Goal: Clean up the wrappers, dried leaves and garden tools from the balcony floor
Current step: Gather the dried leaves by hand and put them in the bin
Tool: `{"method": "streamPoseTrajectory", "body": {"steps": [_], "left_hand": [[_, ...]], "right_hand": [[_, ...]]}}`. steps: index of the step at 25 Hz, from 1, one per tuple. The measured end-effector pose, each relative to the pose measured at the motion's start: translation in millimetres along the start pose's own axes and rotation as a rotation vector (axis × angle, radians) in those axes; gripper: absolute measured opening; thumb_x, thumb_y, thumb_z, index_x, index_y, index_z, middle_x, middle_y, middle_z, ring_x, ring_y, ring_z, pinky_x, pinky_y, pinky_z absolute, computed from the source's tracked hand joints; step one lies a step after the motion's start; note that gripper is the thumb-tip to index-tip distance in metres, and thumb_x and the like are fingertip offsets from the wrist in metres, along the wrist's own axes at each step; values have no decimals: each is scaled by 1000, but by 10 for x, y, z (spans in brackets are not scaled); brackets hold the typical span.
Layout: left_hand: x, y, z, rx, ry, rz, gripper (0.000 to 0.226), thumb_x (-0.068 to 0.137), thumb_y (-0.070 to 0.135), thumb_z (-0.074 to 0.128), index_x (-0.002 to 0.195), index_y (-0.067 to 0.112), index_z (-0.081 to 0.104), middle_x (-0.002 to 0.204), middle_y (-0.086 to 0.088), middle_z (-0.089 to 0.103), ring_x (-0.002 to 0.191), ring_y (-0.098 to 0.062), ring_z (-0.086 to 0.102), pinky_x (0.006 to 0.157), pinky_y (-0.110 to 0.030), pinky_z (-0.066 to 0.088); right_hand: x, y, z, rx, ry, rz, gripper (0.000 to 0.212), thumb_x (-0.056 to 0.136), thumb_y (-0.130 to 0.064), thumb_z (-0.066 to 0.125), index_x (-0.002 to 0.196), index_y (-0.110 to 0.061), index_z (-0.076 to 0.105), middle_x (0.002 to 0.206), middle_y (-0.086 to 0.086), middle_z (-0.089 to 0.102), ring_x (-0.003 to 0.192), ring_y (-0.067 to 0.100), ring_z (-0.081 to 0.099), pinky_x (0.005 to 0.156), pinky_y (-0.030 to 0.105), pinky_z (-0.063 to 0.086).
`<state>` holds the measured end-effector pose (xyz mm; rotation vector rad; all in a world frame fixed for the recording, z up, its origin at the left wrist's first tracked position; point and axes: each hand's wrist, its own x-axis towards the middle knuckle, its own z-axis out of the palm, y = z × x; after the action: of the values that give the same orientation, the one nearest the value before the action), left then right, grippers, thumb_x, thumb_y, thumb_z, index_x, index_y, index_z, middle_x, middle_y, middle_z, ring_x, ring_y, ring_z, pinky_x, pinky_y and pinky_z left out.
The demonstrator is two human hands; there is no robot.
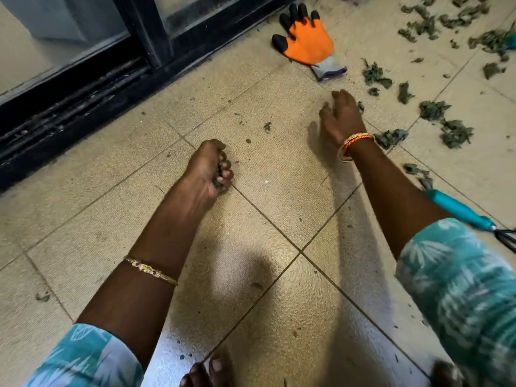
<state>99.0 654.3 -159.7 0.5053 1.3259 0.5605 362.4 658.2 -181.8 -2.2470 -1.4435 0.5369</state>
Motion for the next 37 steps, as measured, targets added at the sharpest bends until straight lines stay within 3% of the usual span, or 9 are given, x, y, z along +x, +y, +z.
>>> {"method": "streamPoseTrajectory", "body": {"steps": [7, 12, 16, 20, 24, 28, 30, 33, 37], "left_hand": [[158, 171, -189, 10, 58, 4, 34, 87, 29, 47, 56, 23, 34, 45, 8, 34, 37, -7, 25, 33, -11, 17], [243, 82, -186, 15, 24, -2, 32, 92, 25, 46, 61, 22, 38, 45, 9, 38, 34, -5, 30, 30, -12, 20], [215, 46, -155, 22, 12, -5, 35, 93, 24, 46, 60, 22, 38, 45, 9, 39, 34, -5, 31, 30, -13, 22], [196, 59, -115, 33, -18, -39, 36, 94, 24, 46, 59, 22, 40, 46, 8, 41, 34, -5, 33, 30, -11, 22], [114, -3, 145, 148, -51, -73, 34, 97, 26, 46, 64, 19, 45, 46, 6, 45, 32, -5, 35, 31, -10, 22], [-116, 111, 666, 439, -101, 58, 38, 101, 27, 41, 72, 9, 57, 57, -1, 51, 30, -5, 39, 32, -11, 24], [-219, 320, 980, 464, -142, 98, 45, 103, 32, 36, 73, 7, 58, 57, -2, 48, 32, -7, 39, 33, -11, 24], [-399, 623, 1476, 384, -189, 86, 51, 103, 40, 27, 72, 8, 52, 55, -3, 42, 36, -11, 36, 34, -11, 22], [-511, 781, 2030, 446, -189, 101, 40, 100, 28, 32, 70, 9, 50, 57, -5, 42, 38, -13, 36, 34, -10, 22]], "right_hand": [[-214, -464, 610, -66, -58, -252, 63, 98, -39, 38, 146, -2, 21, 154, 19, 18, 143, 29, 14, 115, 31, 11], [-586, -723, 990, -115, -64, -655, 42, 94, -23, 42, 122, 5, 56, 126, 32, 51, 119, 45, 48, 100, 51, 42], [-787, -531, 953, -144, 6, -755, 42, 89, -18, 35, 105, 4, 67, 110, 24, 64, 103, 41, 61, 87, 39, 50], [-940, -276, 717, -248, 120, -676, 16, 76, 7, 57, 85, 2, 69, 89, 15, 67, 80, 33, 59, 61, 35, 54], [-856, -322, 528, -336, -59, -425, 20, 82, 5, 54, 90, -2, 71, 92, 15, 67, 89, 32, 59, 74, 36, 51], [-648, -366, -238, 413, -91, 136, 15, 79, 2, 67, 92, 1, 73, 76, 5, 71, 74, 14, 65, 76, 23, 54], [-555, -499, -672, 742, -168, 262, 17, 77, 9, 67, 94, 9, 69, 64, 0, 69, 66, 12, 64, 73, 22, 57], [-439, -771, -1161, 725, -237, 240, 12, 76, 11, 66, 79, 0, 67, 66, 6, 66, 69, 20, 63, 77, 33, 58], [-294, -722, -1542, 497, -51, 205, 32, 70, 1, 69, 84, -17, 47, 70, 11, 62, 64, 24, 59, 69, 43, 56]]}}
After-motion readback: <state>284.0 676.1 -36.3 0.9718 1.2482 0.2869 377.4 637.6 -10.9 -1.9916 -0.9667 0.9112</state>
